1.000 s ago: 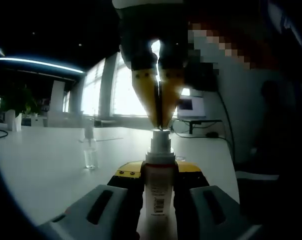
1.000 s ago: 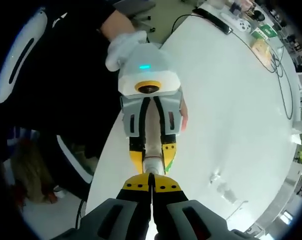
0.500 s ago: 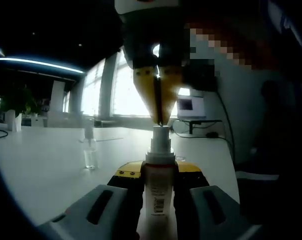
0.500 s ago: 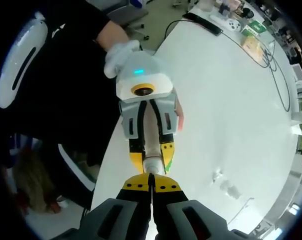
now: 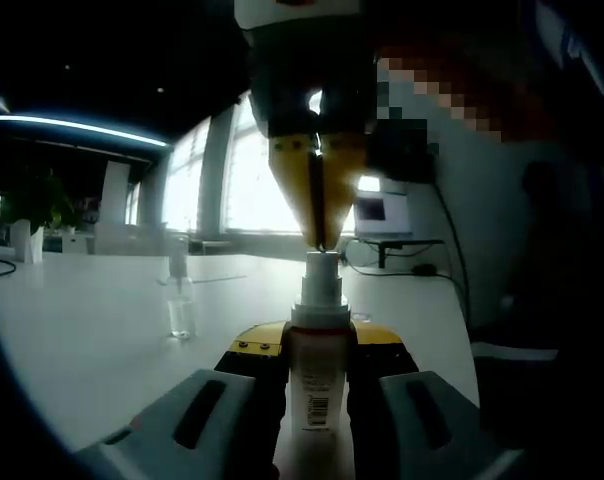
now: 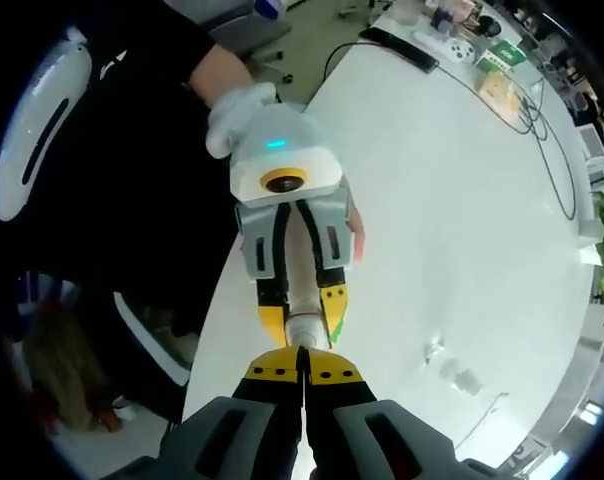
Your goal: Clamp pump bottle remove cover press pump head put on cover
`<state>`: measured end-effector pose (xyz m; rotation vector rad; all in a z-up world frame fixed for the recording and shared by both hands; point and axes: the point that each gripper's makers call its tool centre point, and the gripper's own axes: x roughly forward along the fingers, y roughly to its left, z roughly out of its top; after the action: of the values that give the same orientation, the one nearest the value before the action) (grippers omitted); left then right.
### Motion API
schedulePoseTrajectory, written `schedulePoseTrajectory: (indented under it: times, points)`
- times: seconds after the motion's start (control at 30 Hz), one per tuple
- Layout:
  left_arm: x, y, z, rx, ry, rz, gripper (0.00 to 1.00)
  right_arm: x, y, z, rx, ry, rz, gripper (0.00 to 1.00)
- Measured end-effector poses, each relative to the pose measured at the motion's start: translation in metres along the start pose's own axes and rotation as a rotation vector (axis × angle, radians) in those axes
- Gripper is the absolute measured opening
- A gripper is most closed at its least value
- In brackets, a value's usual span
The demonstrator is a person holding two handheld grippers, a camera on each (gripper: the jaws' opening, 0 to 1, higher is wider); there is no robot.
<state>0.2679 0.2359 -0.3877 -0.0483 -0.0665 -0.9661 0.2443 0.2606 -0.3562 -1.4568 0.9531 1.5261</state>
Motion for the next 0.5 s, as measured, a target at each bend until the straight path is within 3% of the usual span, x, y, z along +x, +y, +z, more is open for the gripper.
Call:
schedulePoseTrajectory:
  times: [0.13,0.5]
  points:
    - [-0.0001,-0.0011,0.0000,0.000,0.000,0.000,0.13,0.0002,-0.0012,-0.0001,0.048,0.014,-0.002,0.00]
    - [-0.0001,-0.0004,-0.0003,0.000,-0.001,0.000,0.13,-0.0001,-0.0007,-0.0008,0.050,0.003,-0.001,0.00]
